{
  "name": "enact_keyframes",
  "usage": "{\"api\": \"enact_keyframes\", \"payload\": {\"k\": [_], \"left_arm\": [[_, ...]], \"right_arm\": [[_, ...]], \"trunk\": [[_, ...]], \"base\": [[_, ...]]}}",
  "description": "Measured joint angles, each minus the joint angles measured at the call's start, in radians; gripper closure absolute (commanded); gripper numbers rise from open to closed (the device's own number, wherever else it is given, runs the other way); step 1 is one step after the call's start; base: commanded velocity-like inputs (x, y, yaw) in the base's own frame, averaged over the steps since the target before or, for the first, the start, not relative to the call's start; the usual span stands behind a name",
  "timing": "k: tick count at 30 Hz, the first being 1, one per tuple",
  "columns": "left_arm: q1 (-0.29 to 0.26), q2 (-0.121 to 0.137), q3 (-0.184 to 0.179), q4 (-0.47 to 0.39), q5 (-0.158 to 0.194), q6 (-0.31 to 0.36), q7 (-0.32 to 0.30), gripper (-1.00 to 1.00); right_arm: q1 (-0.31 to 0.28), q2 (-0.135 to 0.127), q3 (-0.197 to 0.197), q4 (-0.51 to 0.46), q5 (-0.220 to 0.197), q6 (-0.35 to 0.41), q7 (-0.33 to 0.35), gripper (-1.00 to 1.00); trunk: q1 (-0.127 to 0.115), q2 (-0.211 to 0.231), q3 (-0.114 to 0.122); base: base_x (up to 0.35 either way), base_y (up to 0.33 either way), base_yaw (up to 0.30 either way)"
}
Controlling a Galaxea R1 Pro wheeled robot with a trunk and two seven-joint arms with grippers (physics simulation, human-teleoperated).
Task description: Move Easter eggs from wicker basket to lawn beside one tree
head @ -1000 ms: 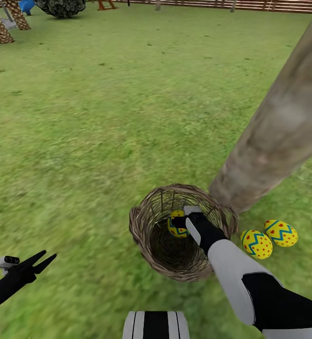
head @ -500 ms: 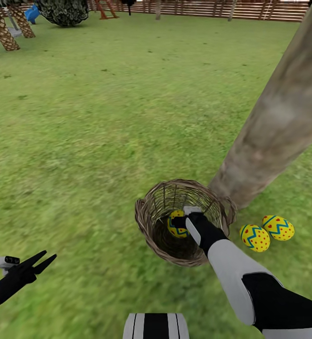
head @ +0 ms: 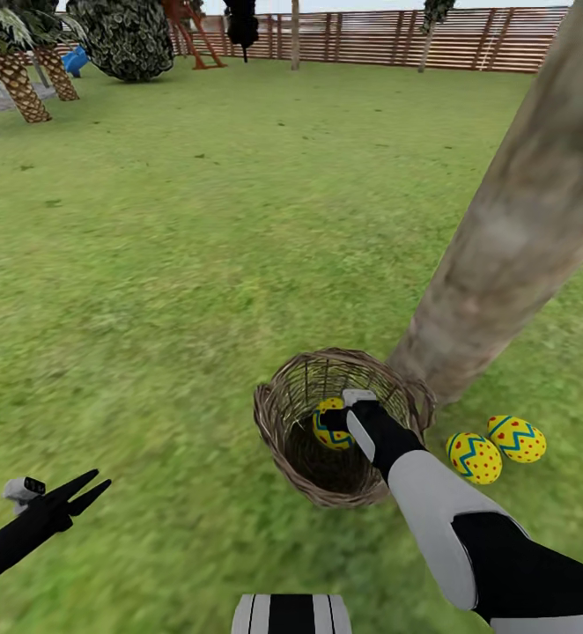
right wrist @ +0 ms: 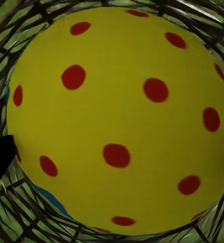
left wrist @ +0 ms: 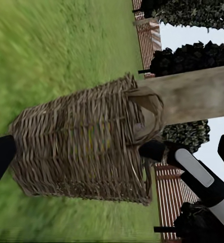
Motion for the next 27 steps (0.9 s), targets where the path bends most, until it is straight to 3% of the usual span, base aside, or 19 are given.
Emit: {"api": "enact_keyframes", "payload": {"k": [7,11,15,25,27], "left_arm": [[-0.002,0.004,-0.019,-0.039,0.000,0.031,0.000,-1.00],[-0.002,0.014,-0.116,-0.075,0.000,0.053,-0.002,-1.00],[-0.002,0.018,-0.117,-0.076,-0.001,0.107,-0.003,-1.00],[-0.002,0.019,-0.115,-0.075,-0.001,0.112,-0.002,-1.00],[-0.002,0.030,-0.114,-0.075,0.000,0.112,-0.002,-1.00]], "right_arm": [[0.003,0.000,0.000,0.005,0.000,0.002,0.000,1.00],[0.004,0.000,0.000,0.005,0.000,0.002,0.000,1.00],[0.005,0.000,0.000,0.005,0.000,0.002,0.000,1.00],[0.006,0.000,0.000,0.005,-0.001,0.002,0.000,1.00],[0.006,0.000,0.000,0.005,-0.001,0.002,0.000,1.00]], "trunk": [[-0.003,0.002,0.027],[-0.005,0.003,0.043],[-0.007,0.004,0.058],[-0.011,0.006,0.097],[-0.012,0.006,0.104]], "base": [[0.000,0.000,0.000],[-0.117,0.000,0.000],[-0.034,0.000,0.000],[-0.250,0.000,0.000],[-0.115,0.000,0.000]]}}
